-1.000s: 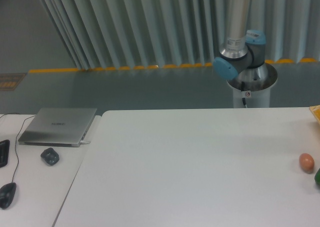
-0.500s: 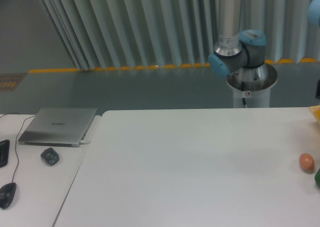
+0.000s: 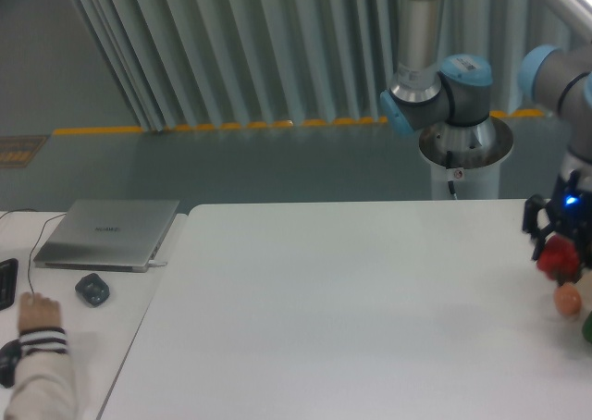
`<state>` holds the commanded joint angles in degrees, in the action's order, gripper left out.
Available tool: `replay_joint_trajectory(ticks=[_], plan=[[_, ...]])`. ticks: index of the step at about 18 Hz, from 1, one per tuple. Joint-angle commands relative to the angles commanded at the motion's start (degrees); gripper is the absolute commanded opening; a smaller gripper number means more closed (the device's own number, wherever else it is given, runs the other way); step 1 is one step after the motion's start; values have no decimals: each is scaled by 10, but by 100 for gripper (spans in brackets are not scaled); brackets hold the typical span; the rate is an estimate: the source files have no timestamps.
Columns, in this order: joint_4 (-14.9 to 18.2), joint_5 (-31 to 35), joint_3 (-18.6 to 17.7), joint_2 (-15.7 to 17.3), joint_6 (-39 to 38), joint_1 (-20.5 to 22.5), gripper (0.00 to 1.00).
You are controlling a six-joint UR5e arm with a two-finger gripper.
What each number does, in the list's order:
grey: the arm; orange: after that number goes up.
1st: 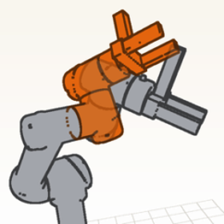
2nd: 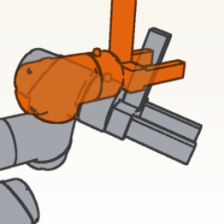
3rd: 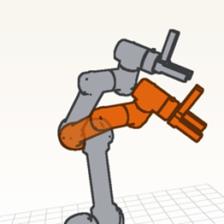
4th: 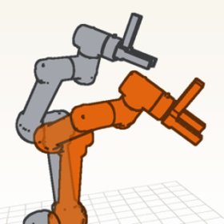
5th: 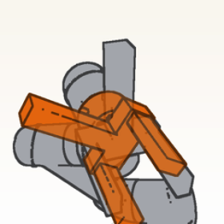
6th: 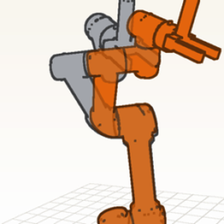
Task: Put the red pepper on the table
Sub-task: 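Carry the red bell pepper in the gripper over the table, then lower the held red pepper down onto the table surface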
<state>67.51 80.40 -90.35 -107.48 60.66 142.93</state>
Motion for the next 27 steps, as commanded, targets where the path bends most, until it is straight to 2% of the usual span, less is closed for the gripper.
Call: replay_joint_trajectory(ticks=[2,4,8,11,14,22,25,27], plan=[[-1,33,1,-10,-5,-23,24],[-8,37,2,-18,-5,-30,24],[-51,53,0,-53,-34,-63,24],[-62,87,6,-75,-61,-83,24],[-75,88,6,-84,-64,-90,24],[-80,89,6,-91,-64,-97,25],[-80,89,6,-92,-63,-97,30],[-80,88,7,-92,-60,-97,45]])
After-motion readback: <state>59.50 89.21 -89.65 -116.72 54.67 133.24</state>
